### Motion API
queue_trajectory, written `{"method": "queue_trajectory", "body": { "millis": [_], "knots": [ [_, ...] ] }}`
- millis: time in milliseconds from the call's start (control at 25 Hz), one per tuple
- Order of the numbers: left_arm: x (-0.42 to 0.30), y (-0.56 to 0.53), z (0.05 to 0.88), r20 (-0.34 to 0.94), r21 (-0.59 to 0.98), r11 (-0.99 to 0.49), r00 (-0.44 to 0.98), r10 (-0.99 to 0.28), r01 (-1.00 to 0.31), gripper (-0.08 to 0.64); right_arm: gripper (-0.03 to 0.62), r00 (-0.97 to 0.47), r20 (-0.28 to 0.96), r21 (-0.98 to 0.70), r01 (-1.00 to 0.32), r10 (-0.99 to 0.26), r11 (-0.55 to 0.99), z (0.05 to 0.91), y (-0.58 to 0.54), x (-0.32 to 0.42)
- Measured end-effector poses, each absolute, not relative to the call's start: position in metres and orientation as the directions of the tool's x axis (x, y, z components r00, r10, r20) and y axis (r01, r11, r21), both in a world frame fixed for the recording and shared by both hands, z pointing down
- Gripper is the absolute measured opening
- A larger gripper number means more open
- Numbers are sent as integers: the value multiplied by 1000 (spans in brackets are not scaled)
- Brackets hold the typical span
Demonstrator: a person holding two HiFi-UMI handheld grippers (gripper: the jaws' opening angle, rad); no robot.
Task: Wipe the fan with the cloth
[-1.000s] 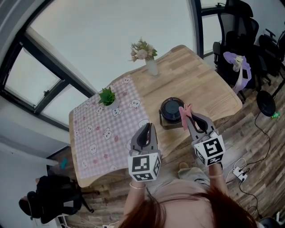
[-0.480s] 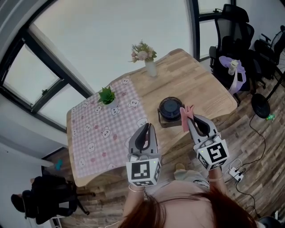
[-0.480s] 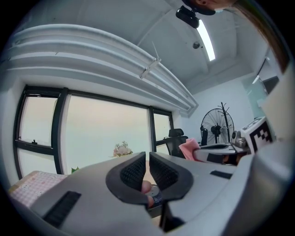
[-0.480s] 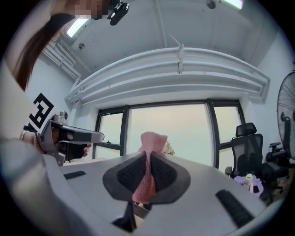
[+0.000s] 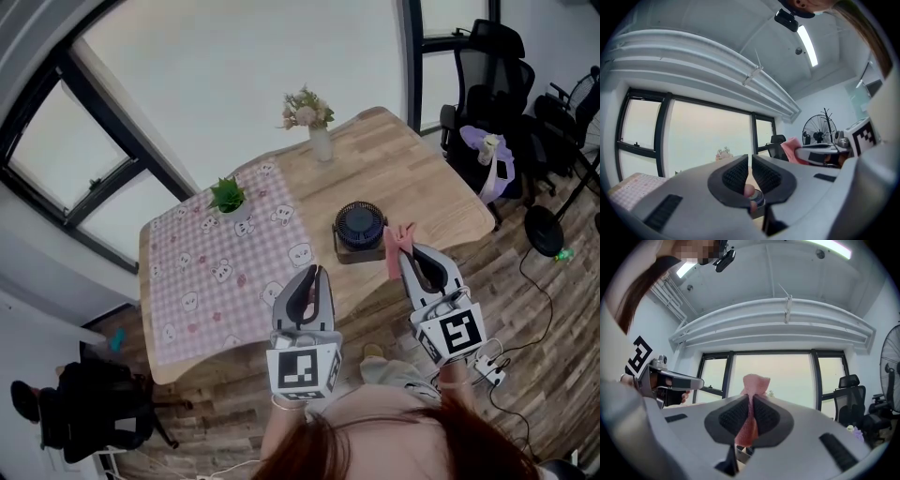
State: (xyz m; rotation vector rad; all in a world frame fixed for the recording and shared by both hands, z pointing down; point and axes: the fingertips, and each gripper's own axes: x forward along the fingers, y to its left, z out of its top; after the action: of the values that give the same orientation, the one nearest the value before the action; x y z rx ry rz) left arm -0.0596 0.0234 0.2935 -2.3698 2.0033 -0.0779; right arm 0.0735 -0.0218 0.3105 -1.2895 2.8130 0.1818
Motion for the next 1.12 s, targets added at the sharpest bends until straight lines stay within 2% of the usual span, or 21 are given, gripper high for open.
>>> {"method": "queue_trajectory", "body": {
  "millis": [1120],
  "knots": [
    [-40,129,285,-2,-10,-120,120,-993,-993,26,26,-646,-109,153,-762,-755,630,289,80,107]
  ]
}}
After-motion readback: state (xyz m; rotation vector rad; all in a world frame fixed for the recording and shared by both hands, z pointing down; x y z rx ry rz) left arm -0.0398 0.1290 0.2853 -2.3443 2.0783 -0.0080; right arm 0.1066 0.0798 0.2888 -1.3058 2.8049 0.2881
